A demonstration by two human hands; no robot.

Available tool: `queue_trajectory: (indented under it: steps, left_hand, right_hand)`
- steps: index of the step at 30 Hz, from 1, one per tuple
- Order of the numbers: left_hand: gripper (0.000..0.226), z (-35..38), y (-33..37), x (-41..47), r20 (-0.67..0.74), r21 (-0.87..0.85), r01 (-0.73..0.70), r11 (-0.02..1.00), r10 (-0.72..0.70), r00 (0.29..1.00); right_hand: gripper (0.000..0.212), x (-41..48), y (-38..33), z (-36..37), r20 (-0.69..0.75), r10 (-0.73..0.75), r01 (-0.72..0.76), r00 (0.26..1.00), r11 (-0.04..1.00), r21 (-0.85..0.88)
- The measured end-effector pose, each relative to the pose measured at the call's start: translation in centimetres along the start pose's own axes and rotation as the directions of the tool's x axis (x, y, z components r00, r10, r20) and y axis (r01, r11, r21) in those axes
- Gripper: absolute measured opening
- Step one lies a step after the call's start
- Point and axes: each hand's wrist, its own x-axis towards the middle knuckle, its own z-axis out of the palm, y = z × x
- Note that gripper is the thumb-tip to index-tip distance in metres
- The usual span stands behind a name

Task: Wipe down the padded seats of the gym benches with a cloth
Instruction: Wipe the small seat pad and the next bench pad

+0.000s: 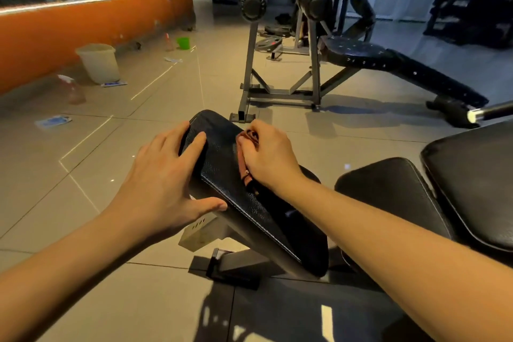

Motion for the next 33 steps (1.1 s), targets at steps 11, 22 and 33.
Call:
queue_trajectory:
  steps: [11, 22, 33]
  left_hand:
    - [0.117, 0.5, -0.1, 0.0, -0.038, -0.01, -0.016, 1.0, 0.015, 0.999]
    - [0.12, 0.3, -0.1, 0.0, -0.021, 0.023, -0.01, 1.0, 0.011, 1.0]
    - [0.124, -0.8, 0.6, -0.1, 0.016, -0.007, 0.01, 1.0, -0.01, 1.0]
  right_hand:
    - [0.013, -6.9, 0.6, -2.5, 0.124, 0.107, -0.102, 0.986, 0.994, -0.048]
    - [0.015, -5.9, 8.3, -3.6, 0.067, 0.286, -0.243, 0.956, 0.899, -0.364]
    - [0.014, -4.5, 8.7, -3.1, 0.057, 0.208, -0.175, 0.976, 0.919, -0.353]
